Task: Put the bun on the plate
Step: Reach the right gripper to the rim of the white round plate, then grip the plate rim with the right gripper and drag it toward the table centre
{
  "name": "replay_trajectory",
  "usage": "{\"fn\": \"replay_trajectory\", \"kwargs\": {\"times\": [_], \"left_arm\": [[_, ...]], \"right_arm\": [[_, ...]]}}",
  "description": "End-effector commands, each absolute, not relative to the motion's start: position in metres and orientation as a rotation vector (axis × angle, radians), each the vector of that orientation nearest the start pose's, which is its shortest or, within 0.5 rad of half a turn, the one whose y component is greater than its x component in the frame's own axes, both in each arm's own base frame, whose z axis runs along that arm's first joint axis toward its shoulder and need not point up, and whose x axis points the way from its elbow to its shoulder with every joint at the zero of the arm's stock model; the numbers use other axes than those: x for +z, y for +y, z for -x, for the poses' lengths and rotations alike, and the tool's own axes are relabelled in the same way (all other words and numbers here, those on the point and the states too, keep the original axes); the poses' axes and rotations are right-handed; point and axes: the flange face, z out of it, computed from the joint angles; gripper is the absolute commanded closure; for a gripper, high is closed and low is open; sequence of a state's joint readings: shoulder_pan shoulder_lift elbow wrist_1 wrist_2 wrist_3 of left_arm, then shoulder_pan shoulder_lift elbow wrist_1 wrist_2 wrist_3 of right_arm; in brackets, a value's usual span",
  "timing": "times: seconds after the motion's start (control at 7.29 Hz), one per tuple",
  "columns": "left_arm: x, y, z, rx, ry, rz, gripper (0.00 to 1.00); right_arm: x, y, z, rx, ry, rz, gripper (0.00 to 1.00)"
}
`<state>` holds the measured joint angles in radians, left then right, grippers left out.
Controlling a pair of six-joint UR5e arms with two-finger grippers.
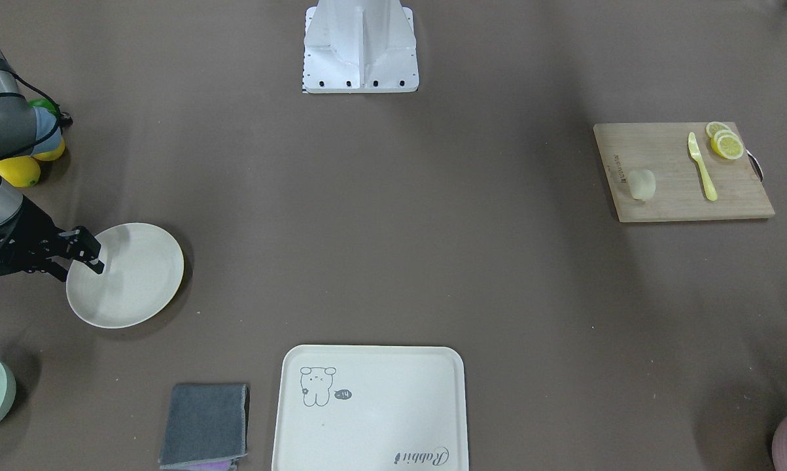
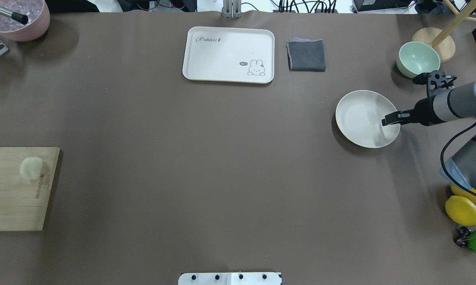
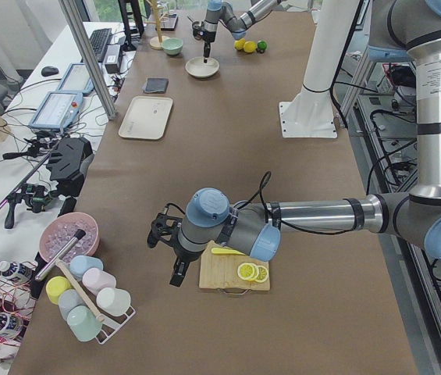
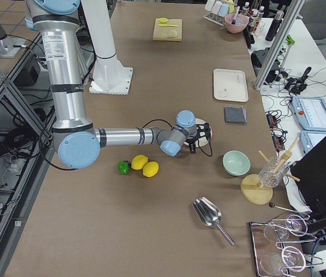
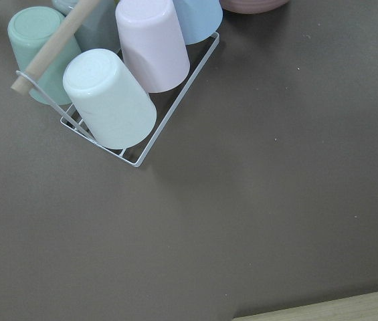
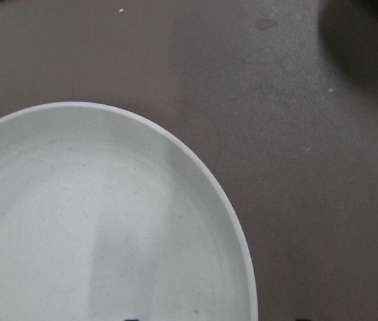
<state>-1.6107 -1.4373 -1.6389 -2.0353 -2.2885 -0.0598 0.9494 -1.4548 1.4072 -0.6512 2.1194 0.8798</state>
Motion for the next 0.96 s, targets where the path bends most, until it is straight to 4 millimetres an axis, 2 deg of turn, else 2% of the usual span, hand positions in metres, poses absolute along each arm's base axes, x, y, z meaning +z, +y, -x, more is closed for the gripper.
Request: {"fn": "replay_trajectory", "kwargs": {"times": [0.0,0.27,0.41,0.55,0.69,0.82], "left_arm": [[0.638,-0.452,0.087,0.049,0.711,-0.379,0.02],[0.633,-0.452,0.088,0.050,0.710,-0.389,0.02],[0.634,-0.452,0.088,0.049,0.712,-0.386,0.02],[0.635,-0.452,0.087,0.051,0.728,-0.382,0.02],[0.635,-0.451,0.085,0.052,0.752,-0.378,0.02],[0.634,-0.451,0.085,0.053,0.754,-0.377,0.02]], "right_arm": [[0.576,-0.514,0.254,0.011,-0.965,-0.279,1.00],[0.572,-0.514,0.253,0.035,-0.973,-0.274,1.00],[0.555,-0.514,0.253,0.050,-0.998,-0.281,1.00],[0.536,-0.517,0.243,0.062,-1.043,-0.271,1.00],[0.499,-0.521,0.245,0.076,-1.117,-0.246,1.00],[0.454,-0.525,0.263,0.116,-1.174,-0.232,1.00]]}}
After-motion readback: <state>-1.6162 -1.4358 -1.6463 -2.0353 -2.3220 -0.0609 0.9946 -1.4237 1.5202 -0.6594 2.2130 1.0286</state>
